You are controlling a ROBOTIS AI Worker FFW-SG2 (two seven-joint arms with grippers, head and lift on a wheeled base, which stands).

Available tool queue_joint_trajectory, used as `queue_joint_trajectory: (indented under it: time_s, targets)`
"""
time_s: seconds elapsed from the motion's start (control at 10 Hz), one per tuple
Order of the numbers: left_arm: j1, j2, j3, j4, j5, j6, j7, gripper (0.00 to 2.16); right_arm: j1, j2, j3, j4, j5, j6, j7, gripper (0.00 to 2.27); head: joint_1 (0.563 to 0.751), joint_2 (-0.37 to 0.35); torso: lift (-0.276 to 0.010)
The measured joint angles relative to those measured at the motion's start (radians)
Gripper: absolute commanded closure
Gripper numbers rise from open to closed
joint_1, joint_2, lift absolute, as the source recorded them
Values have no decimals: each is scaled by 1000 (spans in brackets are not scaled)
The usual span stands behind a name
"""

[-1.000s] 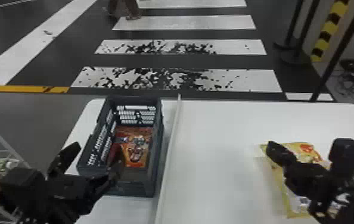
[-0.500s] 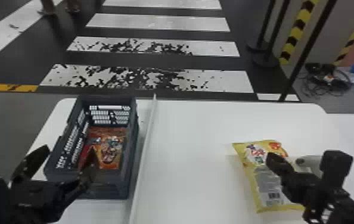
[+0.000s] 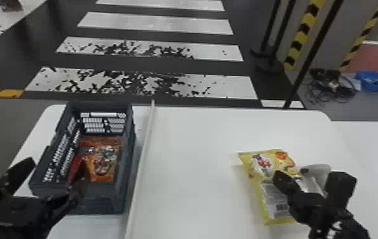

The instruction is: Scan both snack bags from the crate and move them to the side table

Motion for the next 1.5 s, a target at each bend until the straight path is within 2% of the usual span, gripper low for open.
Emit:
queue_joint_trajectory:
  time_s: [0.3, 0.4, 0.5, 0.6, 0.7, 0.9, 1.3, 1.5]
  targets:
    - [-1, -3, 0, 11, 0, -12, -1, 33, -4, 2, -6, -3, -19, -17, -2, 2246, 695, -74, -95]
    - [-1, -4, 0, 13, 0, -18, -1, 33, 2, 4, -26, -57, -34, 17, -4, 2250, 695, -77, -95]
    - [-1, -3, 0, 13, 0, -24, -1, 33, 13, 5, -53, -127, -47, 64, -8, 2138, 695, -82, -95]
    - [-1, -3, 0, 14, 0, -27, -1, 33, 24, 4, -82, -190, -55, 115, -15, 1204, 695, -87, -95]
    - [-1, -2, 0, 20, 0, -36, -1, 33, 34, 0, -113, -228, -59, 162, -15, -2, 695, -102, -95]
    - [-5, -1, 1, 44, 4, -67, -2, 33, 61, -20, -171, -244, -61, 187, -13, 6, 695, -145, -95]
    - [-7, 8, 14, 100, 37, -153, -8, 33, 116, -65, -247, -181, -45, 118, -2, 6, 695, -221, -95]
    - [-7, 15, 18, 138, 51, -211, -11, 33, 117, -70, -254, -124, -64, 108, 83, 6, 695, -210, -95]
